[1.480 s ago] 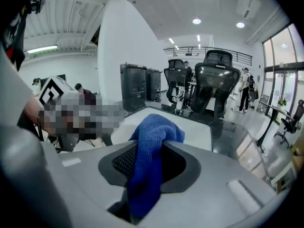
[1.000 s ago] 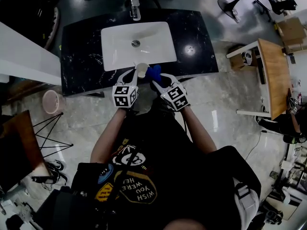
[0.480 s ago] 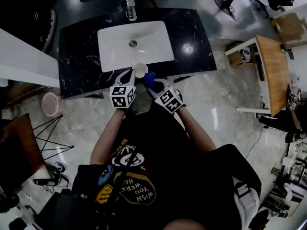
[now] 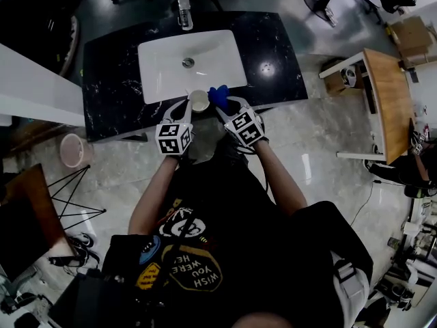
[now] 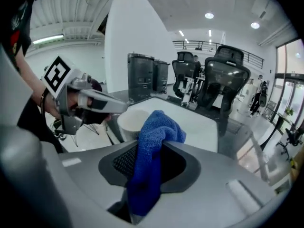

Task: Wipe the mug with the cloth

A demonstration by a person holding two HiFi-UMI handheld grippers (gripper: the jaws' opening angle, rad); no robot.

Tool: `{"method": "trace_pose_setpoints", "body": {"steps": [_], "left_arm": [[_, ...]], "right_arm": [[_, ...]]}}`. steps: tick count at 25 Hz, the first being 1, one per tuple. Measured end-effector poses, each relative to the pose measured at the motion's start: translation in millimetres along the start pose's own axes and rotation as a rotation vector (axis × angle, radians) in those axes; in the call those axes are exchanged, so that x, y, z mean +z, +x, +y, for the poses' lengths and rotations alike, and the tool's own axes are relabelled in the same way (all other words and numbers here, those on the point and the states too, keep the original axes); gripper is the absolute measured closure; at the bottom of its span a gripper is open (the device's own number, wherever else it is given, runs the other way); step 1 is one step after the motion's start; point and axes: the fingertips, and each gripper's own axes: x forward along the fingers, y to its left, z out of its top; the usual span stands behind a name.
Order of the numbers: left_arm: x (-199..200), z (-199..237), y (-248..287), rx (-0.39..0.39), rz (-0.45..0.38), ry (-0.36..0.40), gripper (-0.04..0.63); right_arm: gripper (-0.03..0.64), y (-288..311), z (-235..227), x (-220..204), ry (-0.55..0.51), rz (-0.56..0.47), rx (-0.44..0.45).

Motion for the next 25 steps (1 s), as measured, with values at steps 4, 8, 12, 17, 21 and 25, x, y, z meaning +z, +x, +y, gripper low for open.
{"method": "trace_pose_setpoints", "body": {"steps": [4,8,12,17,21,25], "left_arm": [[-0.6,-0.2,1.0,0.003,-0.002,0.001,0.592],[-1.6,-1.1,1.2,-0.006,0.001,0.000,0.592],[-2.2,-2.4,1.6,-0.012,0.002,0.003,0.592],[-3.3,-1.7,1.5,-0.008,0.003,-0.001,0.592],[-3.4,-3.9,1.3,-0.016,0.008,0.007,0.592],[-2.7,-3.9,-0.2,-0.026,0.011,0.016,0.592]], "right_arm": [[0.508,-0.3,71.8,-14.5,-0.033,0.000,0.164],[0.508,-9.6,66.8,-6.0,-0.022,-0.048,0.160],[0.509,-14.6,1.9,17.0,0.065,-0.100,0.018],[0.509,3.9,37.3,-11.9,0.022,0.020,0.127],[0.508,4.2,94.8,-31.0,-0.008,0.005,0.293],[0.509,-2.5,34.5,-29.5,0.138,-0.025,0.131]]}}
